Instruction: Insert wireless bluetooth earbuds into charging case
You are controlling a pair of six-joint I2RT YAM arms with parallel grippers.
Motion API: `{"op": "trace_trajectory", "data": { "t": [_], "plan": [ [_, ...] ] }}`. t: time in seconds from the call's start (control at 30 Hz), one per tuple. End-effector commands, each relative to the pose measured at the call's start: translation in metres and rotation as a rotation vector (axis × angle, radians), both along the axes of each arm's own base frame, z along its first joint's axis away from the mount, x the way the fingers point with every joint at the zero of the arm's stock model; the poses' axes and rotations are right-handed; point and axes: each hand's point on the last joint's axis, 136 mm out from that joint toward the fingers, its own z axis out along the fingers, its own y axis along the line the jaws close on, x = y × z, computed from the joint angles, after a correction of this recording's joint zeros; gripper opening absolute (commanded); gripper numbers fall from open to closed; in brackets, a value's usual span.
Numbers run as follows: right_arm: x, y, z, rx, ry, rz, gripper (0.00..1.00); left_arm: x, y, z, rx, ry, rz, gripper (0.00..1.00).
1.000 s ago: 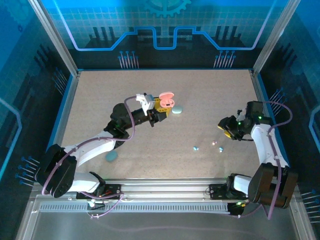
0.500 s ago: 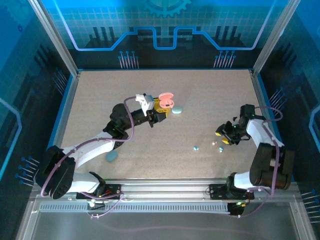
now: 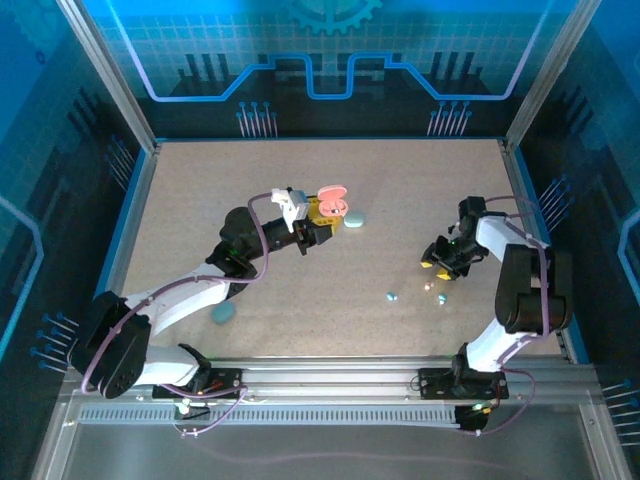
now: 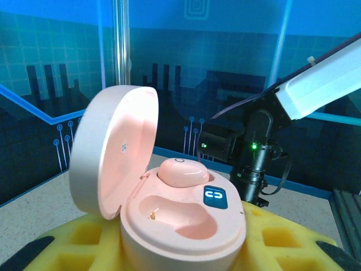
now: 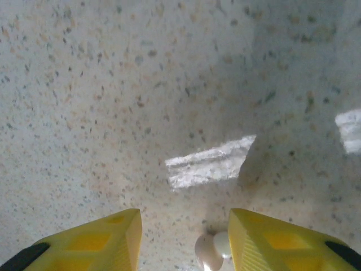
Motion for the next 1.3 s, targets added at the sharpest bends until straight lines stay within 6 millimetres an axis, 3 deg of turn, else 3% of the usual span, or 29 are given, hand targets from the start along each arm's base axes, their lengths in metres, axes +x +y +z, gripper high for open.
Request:
{"op": "trace_trajectory", "data": {
  "t": [0.0,0.27,0.7,1.27],
  "plan": [
    [0.005,0.003,-0.008,-0.013,0.022,0.051,0.45,-0.001,0.001,0.010,-0.007,-0.033,-0.002,0.32],
    [-0.011,0.023,-0.016,0.057,0.094,0.042,0.41,-0.003,0.002,0.012,-0.002,-0.036,-0.005,0.32],
    [-0.051,0.029,-0.021,0.009,0.153,0.002,0.40,-0.006,0.005,0.009,0.001,-0.042,-0.001,0.33],
    [-0.071,0.040,-0.006,0.015,0.135,0.018,0.39,-0.010,0.005,0.012,-0.040,-0.035,-0.020,0.32]
  ]
}}
